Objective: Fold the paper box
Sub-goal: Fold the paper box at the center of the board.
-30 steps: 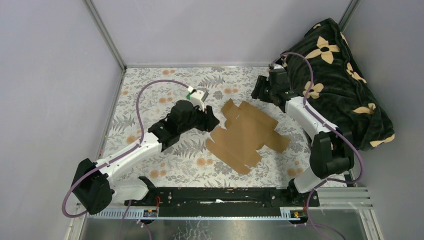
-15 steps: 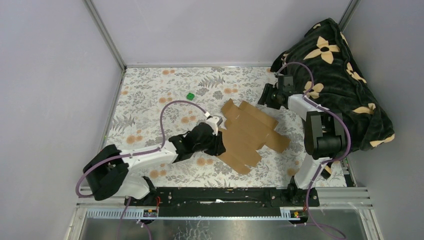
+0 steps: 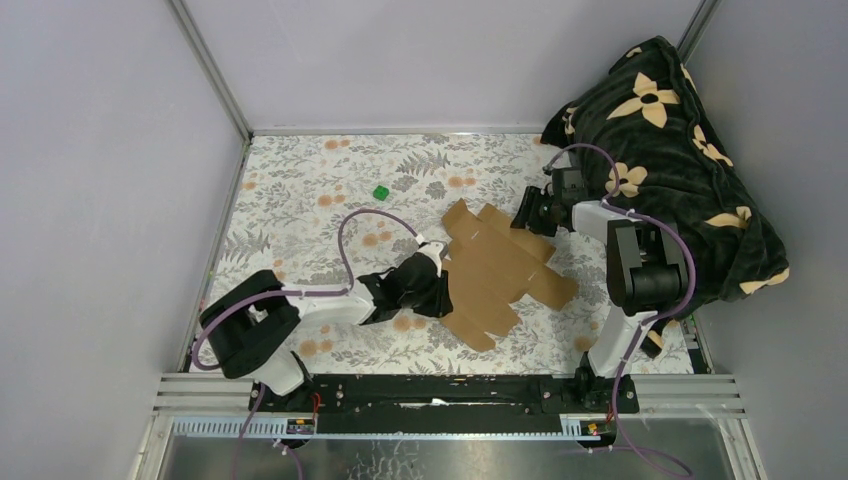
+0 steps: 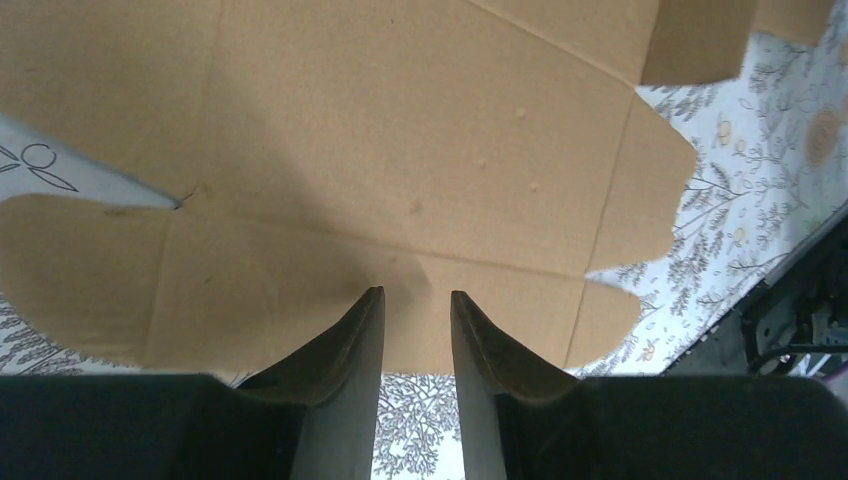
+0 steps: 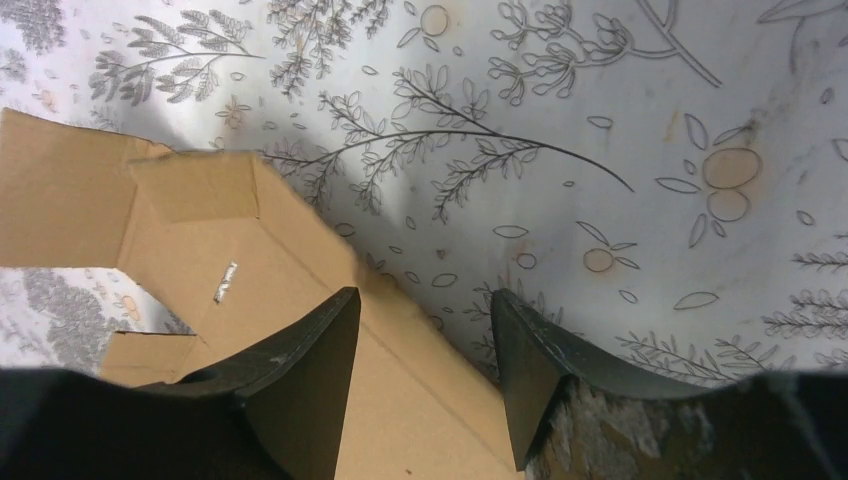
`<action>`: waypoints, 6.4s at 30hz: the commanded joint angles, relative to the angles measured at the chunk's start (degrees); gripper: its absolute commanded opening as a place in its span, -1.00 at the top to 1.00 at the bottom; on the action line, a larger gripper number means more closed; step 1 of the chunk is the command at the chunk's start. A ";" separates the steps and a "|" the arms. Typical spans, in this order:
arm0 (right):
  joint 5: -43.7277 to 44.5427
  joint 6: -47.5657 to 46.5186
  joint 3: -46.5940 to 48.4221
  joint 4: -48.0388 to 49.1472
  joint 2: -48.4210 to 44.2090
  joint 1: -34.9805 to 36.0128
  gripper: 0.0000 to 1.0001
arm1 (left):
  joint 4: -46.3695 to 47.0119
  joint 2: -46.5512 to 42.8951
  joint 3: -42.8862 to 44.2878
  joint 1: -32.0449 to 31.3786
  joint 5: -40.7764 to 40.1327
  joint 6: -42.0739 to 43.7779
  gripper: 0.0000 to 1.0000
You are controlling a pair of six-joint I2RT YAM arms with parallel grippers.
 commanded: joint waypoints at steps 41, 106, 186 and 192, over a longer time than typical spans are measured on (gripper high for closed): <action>32.25 -9.76 -7.28 -12.36 -14.31 14.17 0.53 | 3.08 5.89 1.74 13.24 5.40 5.31 0.23; 17.20 2.50 -25.66 15.05 -28.73 11.81 -0.99 | 1.95 -17.49 5.17 29.40 13.86 2.96 -0.97; 72.14 -24.53 1.69 -14.91 -10.53 41.95 1.00 | 22.44 29.84 27.38 37.23 33.52 2.72 -0.27; 71.65 -28.84 0.43 -11.00 -11.30 44.11 1.00 | 23.68 34.09 31.39 36.71 34.71 2.97 -0.30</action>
